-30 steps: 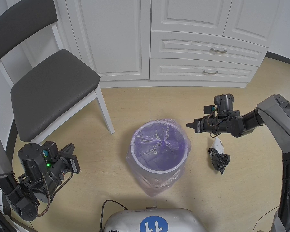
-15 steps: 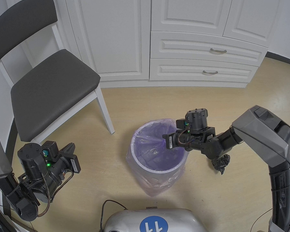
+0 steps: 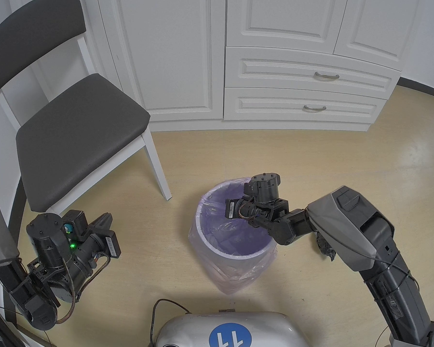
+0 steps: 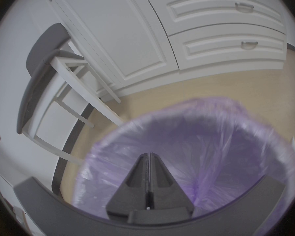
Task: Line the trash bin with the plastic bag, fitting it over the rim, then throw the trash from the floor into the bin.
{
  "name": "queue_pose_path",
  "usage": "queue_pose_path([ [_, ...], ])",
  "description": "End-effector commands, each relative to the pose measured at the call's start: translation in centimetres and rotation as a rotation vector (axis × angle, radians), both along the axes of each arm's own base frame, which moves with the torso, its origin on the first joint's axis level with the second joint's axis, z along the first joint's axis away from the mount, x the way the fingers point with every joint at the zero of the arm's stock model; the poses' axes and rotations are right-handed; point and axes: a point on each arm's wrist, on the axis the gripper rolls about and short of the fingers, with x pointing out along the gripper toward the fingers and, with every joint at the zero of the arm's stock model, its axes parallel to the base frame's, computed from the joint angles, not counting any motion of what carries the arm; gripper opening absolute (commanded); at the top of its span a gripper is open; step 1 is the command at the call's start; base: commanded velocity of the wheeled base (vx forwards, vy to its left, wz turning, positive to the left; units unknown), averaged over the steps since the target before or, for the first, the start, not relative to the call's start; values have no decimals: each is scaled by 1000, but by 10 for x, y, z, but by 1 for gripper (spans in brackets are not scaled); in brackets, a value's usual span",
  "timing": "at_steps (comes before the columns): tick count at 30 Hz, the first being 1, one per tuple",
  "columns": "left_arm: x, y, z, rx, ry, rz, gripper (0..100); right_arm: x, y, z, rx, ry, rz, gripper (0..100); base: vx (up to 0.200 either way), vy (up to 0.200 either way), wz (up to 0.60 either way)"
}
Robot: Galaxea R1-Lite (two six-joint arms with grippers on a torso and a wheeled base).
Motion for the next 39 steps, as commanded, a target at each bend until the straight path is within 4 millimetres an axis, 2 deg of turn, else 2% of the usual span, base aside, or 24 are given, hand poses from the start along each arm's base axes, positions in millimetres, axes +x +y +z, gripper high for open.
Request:
queue_pose_path([
  [1,0,0,0,-1,0,1,0,9,2,-40,-24,61,-13,0,0,0,0],
  [4,1,0,-1,1,5,1,0,14,3,-53,-32,65,-26,0,0,0,0],
  [6,1,0,-1,1,5,3,0,12,0,-72,-71,115,-40,0,0,0,0],
  [22,3,-1,-3,2,10,4,0,9,-1,-71,-112,175,-27,0,0,0,0],
  [27,3,0,-1,-1,2,7,0,12,0,-45,-86,141,-42,0,0,0,0],
  [28,3,0,-1,-1,2,7,0,12,0,-45,-86,141,-42,0,0,0,0],
  [30,3,0,-1,-2,-1,9,0,10,-1,-12,-73,109,-40,0,0,0,0],
  [33,3,0,0,-4,-4,9,0,-3,-8,11,-107,151,-28,0,0,0,0],
  [35,3,1,1,-3,-7,9,0,-14,-14,33,-135,167,-13,0,0,0,0],
  [36,2,1,1,-5,-10,9,0,-15,-14,34,-137,167,-12,0,0,0,0],
  [37,1,1,3,-7,-15,7,0,-25,-20,49,-163,166,12,0,0,0,0],
  [39,1,1,4,-9,-19,7,0,-29,-24,58,-168,151,35,0,0,0,0],
])
